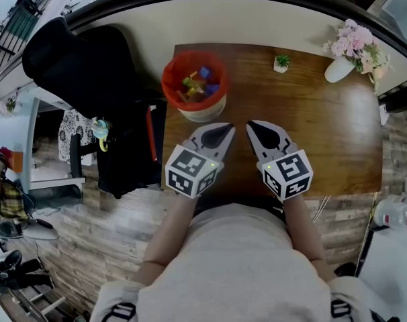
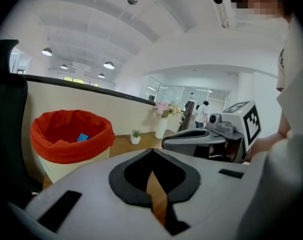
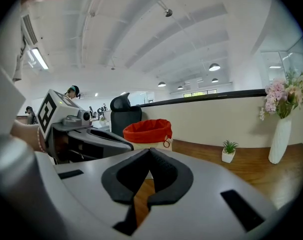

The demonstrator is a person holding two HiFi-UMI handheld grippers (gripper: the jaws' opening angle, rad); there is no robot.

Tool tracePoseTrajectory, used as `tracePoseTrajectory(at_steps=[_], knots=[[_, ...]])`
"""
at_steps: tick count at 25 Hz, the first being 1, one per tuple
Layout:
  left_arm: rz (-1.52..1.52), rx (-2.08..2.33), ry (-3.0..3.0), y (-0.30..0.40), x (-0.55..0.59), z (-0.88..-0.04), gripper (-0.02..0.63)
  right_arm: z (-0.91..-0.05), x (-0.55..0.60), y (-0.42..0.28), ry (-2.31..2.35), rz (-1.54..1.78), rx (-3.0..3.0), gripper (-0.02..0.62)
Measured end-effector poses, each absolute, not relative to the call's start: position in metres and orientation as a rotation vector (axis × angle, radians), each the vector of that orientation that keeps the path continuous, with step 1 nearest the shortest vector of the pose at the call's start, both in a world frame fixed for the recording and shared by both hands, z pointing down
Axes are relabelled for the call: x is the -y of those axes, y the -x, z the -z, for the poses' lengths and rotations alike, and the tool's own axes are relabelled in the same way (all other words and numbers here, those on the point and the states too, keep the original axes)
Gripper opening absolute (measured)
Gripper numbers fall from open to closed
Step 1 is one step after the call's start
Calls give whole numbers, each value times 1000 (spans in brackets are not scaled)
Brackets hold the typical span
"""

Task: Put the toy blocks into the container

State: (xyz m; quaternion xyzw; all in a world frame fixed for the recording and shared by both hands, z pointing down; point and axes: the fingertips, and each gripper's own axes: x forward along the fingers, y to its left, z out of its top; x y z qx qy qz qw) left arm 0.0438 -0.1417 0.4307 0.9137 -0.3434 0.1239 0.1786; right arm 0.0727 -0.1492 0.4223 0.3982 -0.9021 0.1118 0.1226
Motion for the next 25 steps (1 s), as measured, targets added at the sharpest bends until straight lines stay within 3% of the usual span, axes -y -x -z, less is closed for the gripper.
tracePoseTrajectory(at_steps=[25], knots=[[-382, 923, -2571, -42, 136, -441, 14, -432, 143, -69, -1142, -337, 2598, 9]])
